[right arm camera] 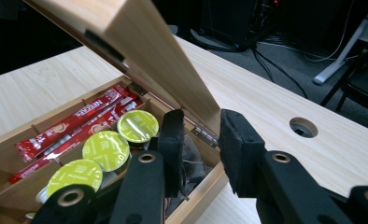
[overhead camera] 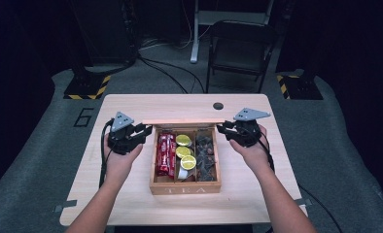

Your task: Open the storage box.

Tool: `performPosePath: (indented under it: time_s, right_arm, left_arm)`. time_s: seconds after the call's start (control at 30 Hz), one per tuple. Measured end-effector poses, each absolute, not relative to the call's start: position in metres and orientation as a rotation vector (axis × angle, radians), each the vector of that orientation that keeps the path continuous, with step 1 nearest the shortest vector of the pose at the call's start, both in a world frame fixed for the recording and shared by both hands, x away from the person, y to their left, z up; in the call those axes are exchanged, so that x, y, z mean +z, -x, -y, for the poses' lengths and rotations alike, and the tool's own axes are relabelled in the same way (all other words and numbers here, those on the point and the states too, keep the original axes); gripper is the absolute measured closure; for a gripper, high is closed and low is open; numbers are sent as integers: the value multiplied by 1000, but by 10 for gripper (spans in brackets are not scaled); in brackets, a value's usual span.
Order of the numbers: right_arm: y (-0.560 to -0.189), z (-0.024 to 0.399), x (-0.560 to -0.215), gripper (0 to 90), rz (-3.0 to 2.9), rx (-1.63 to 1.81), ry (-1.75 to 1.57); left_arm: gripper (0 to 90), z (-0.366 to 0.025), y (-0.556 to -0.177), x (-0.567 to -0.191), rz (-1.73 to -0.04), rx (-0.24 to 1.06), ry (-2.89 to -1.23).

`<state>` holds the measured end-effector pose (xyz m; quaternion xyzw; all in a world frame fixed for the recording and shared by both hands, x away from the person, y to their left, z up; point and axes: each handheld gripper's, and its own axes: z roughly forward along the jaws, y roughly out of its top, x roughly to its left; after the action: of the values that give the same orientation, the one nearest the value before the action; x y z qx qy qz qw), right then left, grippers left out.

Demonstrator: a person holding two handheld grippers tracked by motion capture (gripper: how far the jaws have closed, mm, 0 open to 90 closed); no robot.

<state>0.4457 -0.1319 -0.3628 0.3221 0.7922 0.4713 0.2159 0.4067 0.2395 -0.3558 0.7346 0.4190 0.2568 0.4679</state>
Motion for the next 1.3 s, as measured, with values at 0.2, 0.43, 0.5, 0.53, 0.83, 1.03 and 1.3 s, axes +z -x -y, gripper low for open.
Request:
performPosePath:
  time_s: [0.2,0.43,0.5,0.53,0.83,1.03,1.3]
  right_arm:
    - [-453,129,-366,693,-2191,1301,-928]
    - [-462,130,-370,684,-2198,1335,-963]
    - [-463,130,-370,685,-2198,1337,-962]
    - [-463,130,-370,685,-2199,1334,-961]
    - [-466,130,-375,672,-2188,1361,-972]
    - [-467,127,-377,619,-2172,1368,-974]
    - [-474,123,-386,564,-2149,1332,-993]
  left_arm:
    - [684,-240,-411,-354,-1032,625,-1792]
    - [686,-239,-414,-354,-1039,633,-1785]
    - [686,-239,-415,-354,-1041,631,-1784]
    - [686,-239,-415,-354,-1042,633,-1785]
    - [681,-237,-418,-356,-1060,633,-1780]
    - [680,-238,-418,-356,-1058,631,-1785]
    - [680,-237,-419,-356,-1062,634,-1778]
